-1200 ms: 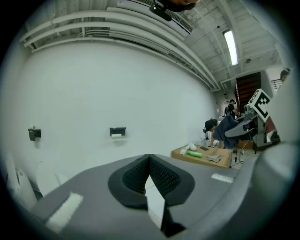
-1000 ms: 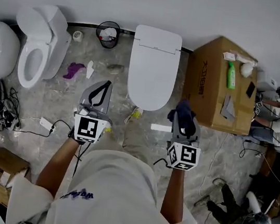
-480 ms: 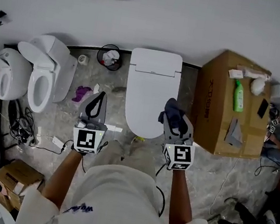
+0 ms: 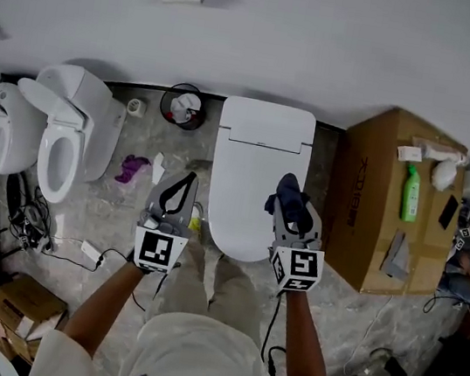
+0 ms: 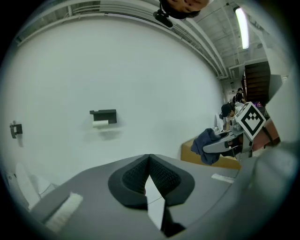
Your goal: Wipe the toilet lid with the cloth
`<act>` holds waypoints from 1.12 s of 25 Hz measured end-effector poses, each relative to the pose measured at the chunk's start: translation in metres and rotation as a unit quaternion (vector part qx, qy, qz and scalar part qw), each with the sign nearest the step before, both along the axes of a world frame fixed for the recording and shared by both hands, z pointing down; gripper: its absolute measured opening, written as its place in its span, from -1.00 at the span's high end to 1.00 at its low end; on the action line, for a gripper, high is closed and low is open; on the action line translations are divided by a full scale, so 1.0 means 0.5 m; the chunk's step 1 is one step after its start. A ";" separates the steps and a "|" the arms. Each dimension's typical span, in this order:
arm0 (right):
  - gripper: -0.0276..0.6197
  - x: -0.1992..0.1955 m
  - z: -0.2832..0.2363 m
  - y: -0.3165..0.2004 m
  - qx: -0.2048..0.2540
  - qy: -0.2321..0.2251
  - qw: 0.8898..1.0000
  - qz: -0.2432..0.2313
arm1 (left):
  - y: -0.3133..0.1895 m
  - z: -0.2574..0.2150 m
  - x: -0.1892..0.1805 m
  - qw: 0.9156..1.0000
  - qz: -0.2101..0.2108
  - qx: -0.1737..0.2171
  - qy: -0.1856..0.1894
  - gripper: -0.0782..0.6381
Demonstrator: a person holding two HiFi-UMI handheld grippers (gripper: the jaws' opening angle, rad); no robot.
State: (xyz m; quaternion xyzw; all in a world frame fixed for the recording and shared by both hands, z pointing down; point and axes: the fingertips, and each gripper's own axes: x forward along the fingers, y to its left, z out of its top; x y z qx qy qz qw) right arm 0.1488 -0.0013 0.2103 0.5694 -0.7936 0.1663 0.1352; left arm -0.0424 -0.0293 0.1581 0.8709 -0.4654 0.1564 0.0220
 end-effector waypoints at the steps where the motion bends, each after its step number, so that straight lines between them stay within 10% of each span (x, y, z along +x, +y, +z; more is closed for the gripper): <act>1: 0.40 -0.016 0.023 -0.021 -0.002 0.007 1.000 -0.005 | -0.014 0.027 -0.006 1.000 0.000 -0.005 0.007 0.78; 17: 0.40 -0.229 0.484 -0.266 -0.055 0.071 0.996 -0.028 | -0.131 0.462 -0.119 0.997 -0.008 -0.073 0.031 0.78; 28: 0.39 -0.368 0.698 -0.309 -0.125 0.120 0.975 -0.139 | -0.083 0.611 -0.197 0.987 -0.041 -0.148 0.040 0.78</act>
